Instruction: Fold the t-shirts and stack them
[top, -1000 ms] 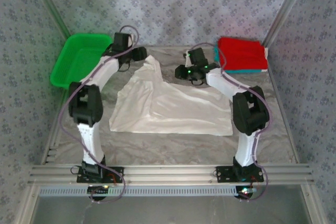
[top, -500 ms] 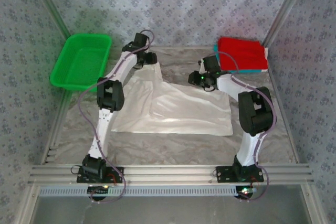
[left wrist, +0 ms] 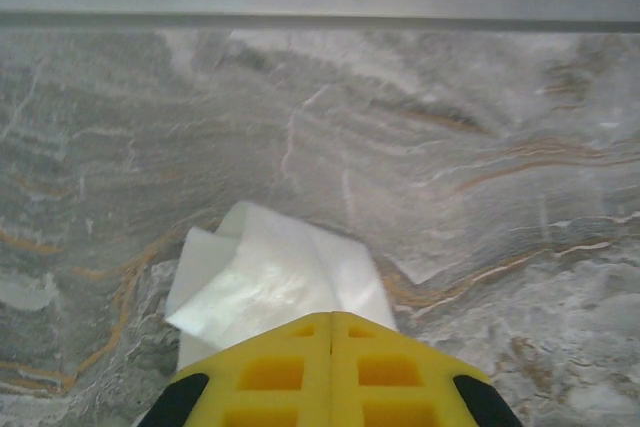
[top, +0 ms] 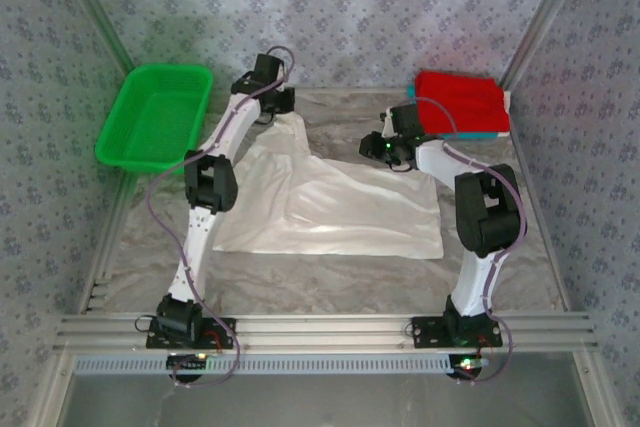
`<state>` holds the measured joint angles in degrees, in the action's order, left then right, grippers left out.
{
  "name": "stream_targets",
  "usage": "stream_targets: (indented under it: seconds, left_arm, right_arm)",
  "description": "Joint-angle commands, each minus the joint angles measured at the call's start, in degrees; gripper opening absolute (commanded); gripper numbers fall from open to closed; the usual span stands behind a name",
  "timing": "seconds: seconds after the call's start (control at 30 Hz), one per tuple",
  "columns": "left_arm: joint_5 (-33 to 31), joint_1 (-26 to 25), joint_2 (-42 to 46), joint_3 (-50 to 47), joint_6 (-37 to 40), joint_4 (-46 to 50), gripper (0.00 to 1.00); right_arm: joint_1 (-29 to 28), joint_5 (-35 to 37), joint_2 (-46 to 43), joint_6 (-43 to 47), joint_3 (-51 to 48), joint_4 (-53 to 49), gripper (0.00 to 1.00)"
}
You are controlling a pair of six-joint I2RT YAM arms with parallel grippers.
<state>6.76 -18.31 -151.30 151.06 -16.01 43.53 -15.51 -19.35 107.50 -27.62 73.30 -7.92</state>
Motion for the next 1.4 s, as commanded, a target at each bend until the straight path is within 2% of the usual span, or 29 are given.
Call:
stream_targets:
  seconds: [0.0, 0.03, 0.07, 0.13, 0.17, 0.3, 0.43, 0.53, 0.63, 0.8, 0.9, 1.07, 1.13, 1.2, 1.37]
  left_arm:
    - [1.20, -0.99, 3.68, 4.76, 2.23, 1.25, 0.00]
    - [0.83, -0.88, 3.98, 5.63, 2.13, 2.52, 0.00]
    - [0.23, -0.65, 4.31, 6.07, 2.05, 3.83, 0.11]
    - [-1.66, -0.05, 4.75, 5.68, 1.30, 5.86, 0.43]
    - [-2.09, 0.57, 4.64, 5.28, 0.23, 6.63, 0.49]
    - [-1.21, 2.89, 3.20, 3.92, -3.59, 7.42, 0.62]
    - [-0.58, 3.36, 1.34, 3.90, -4.66, 7.10, 0.63]
    - [-0.59, 3.50, 0.41, 3.50, -5.29, 7.42, 0.61]
    - [-0.88, 3.71, 0.56, 1.33, -6.50, 7.45, 0.50]
    - [-0.61, 3.72, 3.34, -6.51, -7.88, 4.05, 0.39]
    - [-0.44, 3.70, 5.08, -11.34, -8.41, 1.12, 0.38]
    - [0.13, 3.72, 5.23, -12.90, -8.20, 0.36, 0.37]
    - [0.41, 3.73, 5.14, -12.81, -8.25, 0.08, 0.29]
    - [0.27, 3.72, 5.31, -12.80, -8.25, 0.06, 0.16]
    - [-0.12, 3.67, 6.27, -11.51, -7.86, 0.27, 0.05]
  right_arm:
    - [-0.09, -0.57, 0.80, -1.08, 2.24, -0.76, 0.31]
    - [0.03, -0.36, 0.42, -1.39, 1.84, -0.66, 0.31]
    - [0.17, -0.20, 0.13, -1.49, 1.44, -0.53, 0.31]
    - [0.52, -0.06, -0.19, -1.57, 1.00, -0.80, 0.31]
    - [0.75, -0.23, -0.34, -1.63, 0.60, -0.60, 0.32]
    - [1.23, -0.76, -0.29, -1.46, -0.28, -0.29, 0.32]
    - [1.48, -1.30, -0.43, -1.42, -0.97, -0.41, 0.32]
    - [1.69, -1.30, -0.89, -1.23, -1.56, -0.42, 0.33]
    - [1.80, -1.23, -1.07, -1.13, -1.84, -0.18, 0.33]
    - [1.85, -1.58, -0.38, -1.43, -1.91, 0.01, 0.33]
    - [1.84, -1.65, -0.10, -1.48, -1.96, 0.15, 0.33]
    - [1.88, -1.65, -0.36, -1.41, -2.27, 0.14, 0.33]
    - [1.87, -1.77, -0.39, -1.42, -2.40, 0.20, 0.33]
    - [1.88, -1.84, -0.45, -1.43, -2.37, 0.17, 0.33]
    - [1.91, -1.72, -0.41, -1.24, -2.37, -0.13, 0.33]
